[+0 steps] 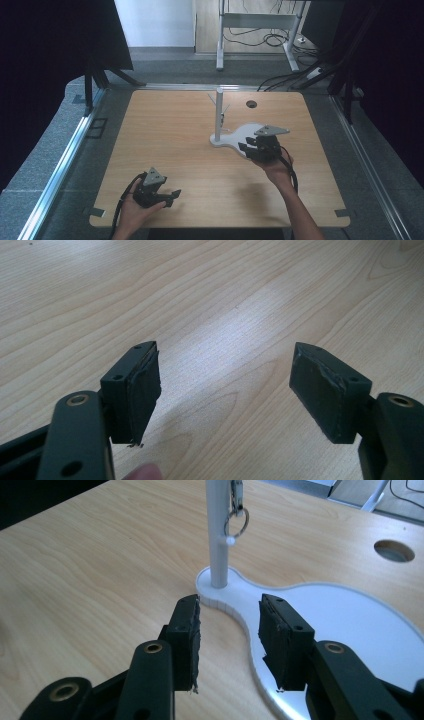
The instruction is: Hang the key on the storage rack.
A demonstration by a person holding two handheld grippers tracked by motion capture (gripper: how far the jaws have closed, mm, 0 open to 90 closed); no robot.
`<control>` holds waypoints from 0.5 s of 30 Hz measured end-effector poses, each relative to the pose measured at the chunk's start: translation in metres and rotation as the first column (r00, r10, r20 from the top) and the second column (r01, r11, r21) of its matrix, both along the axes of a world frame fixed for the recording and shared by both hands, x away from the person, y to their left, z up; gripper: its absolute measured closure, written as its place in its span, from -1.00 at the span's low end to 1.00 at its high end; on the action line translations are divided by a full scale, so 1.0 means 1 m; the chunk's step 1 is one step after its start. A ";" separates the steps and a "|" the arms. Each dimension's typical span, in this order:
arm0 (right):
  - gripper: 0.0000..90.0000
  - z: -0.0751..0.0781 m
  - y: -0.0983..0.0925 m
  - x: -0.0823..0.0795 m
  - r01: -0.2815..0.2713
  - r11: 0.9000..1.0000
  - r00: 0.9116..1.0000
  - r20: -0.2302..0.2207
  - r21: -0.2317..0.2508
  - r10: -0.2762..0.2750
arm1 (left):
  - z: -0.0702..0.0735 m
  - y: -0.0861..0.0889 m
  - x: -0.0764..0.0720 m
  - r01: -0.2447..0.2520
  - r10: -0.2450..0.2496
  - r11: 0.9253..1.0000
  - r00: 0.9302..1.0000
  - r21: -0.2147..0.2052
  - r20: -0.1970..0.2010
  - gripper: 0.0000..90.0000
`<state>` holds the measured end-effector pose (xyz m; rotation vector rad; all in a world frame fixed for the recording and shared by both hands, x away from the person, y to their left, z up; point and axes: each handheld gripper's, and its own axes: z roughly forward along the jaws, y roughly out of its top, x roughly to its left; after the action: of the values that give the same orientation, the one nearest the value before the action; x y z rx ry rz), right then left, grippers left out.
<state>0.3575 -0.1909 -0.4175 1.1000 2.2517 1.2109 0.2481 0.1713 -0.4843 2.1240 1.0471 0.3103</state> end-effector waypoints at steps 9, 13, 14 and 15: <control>0.32 -0.022 -0.013 -0.027 0.000 1.000 1.000 -0.004 0.022 0.000 | -0.002 -0.001 0.000 0.001 -0.001 1.000 1.000 0.003 -0.009 -0.36; 0.32 -0.036 -0.016 -0.037 -0.013 1.000 1.000 -0.022 0.001 0.013 | -0.003 -0.001 0.001 0.001 -0.001 1.000 1.000 0.005 -0.008 -0.36; 0.32 -0.039 -0.017 -0.039 -0.015 1.000 1.000 -0.026 0.000 0.015 | -0.003 -0.001 0.001 0.000 0.000 1.000 1.000 0.007 -0.008 -0.36; 0.32 -0.042 -0.018 -0.042 -0.015 1.000 0.999 -0.030 0.001 0.015 | -0.003 -0.002 0.000 -0.002 0.002 1.000 1.000 0.006 -0.009 -0.36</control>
<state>0.3160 -0.2090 -0.4593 1.1104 2.2861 1.2093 0.2485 0.1695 -0.4873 2.1312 1.0549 0.3054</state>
